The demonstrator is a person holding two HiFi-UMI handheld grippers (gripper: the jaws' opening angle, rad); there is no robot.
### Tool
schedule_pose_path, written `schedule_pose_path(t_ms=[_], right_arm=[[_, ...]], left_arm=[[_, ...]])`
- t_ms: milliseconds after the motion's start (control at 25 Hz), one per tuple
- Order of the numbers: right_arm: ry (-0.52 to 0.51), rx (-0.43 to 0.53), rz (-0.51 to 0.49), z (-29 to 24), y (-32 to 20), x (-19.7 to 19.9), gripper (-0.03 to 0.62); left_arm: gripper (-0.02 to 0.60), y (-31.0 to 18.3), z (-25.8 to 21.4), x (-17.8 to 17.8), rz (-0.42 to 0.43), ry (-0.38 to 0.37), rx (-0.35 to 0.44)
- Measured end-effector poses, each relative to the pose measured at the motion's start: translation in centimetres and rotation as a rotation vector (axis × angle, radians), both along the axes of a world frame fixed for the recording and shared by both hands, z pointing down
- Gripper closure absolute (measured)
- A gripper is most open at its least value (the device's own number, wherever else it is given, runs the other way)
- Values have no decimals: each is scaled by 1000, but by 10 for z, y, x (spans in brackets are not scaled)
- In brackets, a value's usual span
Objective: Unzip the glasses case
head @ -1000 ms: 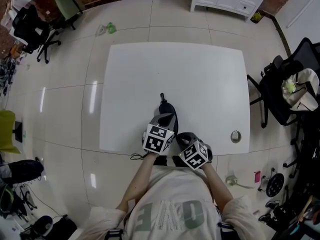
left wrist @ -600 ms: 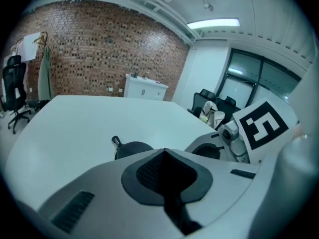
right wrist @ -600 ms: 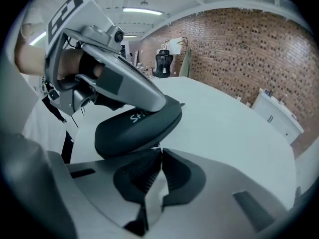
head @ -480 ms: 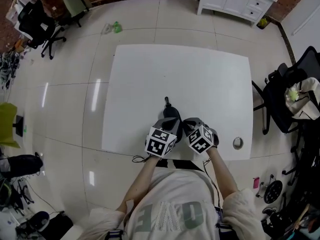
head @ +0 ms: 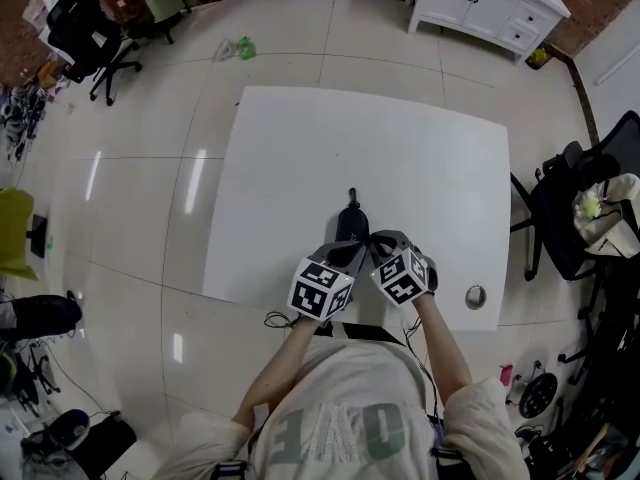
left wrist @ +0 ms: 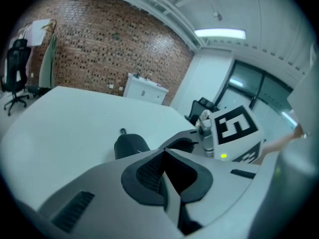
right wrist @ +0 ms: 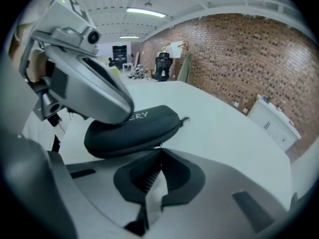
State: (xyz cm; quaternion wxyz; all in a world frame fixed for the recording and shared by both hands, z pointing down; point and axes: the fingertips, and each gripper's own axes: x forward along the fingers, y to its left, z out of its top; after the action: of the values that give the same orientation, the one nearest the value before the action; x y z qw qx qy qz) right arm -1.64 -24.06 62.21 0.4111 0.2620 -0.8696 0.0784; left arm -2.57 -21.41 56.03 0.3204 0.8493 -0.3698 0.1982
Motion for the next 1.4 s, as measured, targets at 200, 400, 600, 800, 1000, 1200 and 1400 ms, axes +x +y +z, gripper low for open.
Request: schedule_pose_path(t_ms=[200, 400, 600, 800, 1000, 1200, 1400], right_arm=[[-80, 5, 182, -12, -13, 18, 592], [-75, -12, 201, -8, 13, 25, 592], [-79, -54, 153, -6, 60, 19, 592], [-123, -81, 241, -6, 75, 10, 592], [-118, -78, 260, -5, 78, 9, 592], [-90, -63, 261, -2, 78, 21, 592], [-53, -53, 285, 1, 74, 50, 592]], left_arm=[[581, 20, -2, 25, 26, 53, -54], [581, 29, 27, 4, -13, -13, -113], [581, 17, 32, -14, -51, -59, -87], [581, 7, 1, -7, -40, -71, 31], [581, -3, 5, 17, 42, -142, 70], [582, -1, 12, 19, 33, -89, 24], [583, 1, 14, 22, 43, -98, 28]])
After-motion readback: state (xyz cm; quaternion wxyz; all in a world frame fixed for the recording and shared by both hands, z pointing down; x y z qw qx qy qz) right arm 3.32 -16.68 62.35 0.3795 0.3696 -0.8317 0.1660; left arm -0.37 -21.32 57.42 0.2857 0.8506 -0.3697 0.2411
